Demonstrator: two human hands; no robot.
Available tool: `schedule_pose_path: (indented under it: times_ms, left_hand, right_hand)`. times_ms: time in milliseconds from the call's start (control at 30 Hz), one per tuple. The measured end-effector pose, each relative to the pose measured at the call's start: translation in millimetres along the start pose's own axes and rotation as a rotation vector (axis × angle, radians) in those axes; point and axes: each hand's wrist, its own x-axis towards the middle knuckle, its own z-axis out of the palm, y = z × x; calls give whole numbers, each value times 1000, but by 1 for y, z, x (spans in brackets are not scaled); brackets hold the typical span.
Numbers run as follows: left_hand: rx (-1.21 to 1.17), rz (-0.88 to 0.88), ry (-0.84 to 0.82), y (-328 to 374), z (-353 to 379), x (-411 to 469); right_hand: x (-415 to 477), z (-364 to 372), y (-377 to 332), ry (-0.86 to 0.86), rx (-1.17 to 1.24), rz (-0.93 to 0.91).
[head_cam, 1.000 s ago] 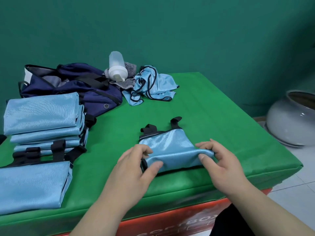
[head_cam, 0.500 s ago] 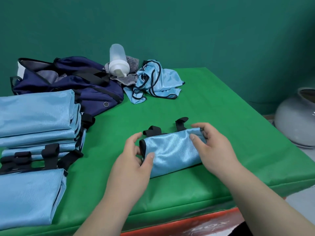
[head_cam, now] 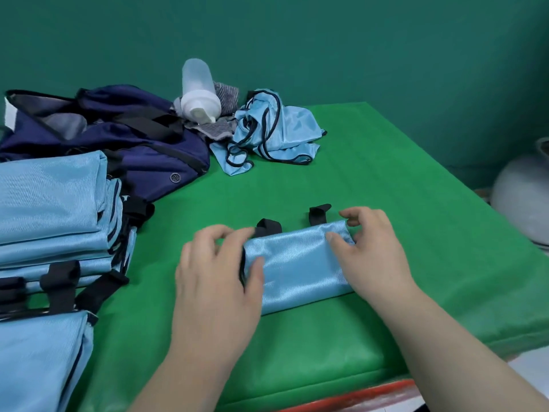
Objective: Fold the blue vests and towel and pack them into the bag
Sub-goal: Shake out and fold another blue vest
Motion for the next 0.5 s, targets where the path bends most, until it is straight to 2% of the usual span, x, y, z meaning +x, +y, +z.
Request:
schedule_pose_path:
  times_ms: [67,133,167,233,300,400,500]
  left_hand:
    - [31,264,-47,2,5,-2]
    - [94,398,-182,2,17,-6]
    - [131,395,-249,1,23,-8]
    - [191,345,-335,-3,30,-9]
    - [233,323,-399,-6,32,-8]
    - [252,263,-507,-10,29,-9]
    - [264,167,-542,-13,20,-9]
  right_hand:
    - [-5,-4,-2,84,-115,-124]
    - [-15,-7,-7,161,-185,-334]
    - [-23,-8,-11,136,-200,-428]
    - [-37,-2,-15,-27,-274,-564]
    - [-45,8,-13,-198,-414,-614]
    - [-42,6,-7,-336,-514,-543]
    - [-33,-6,-1,-398,-523,-447]
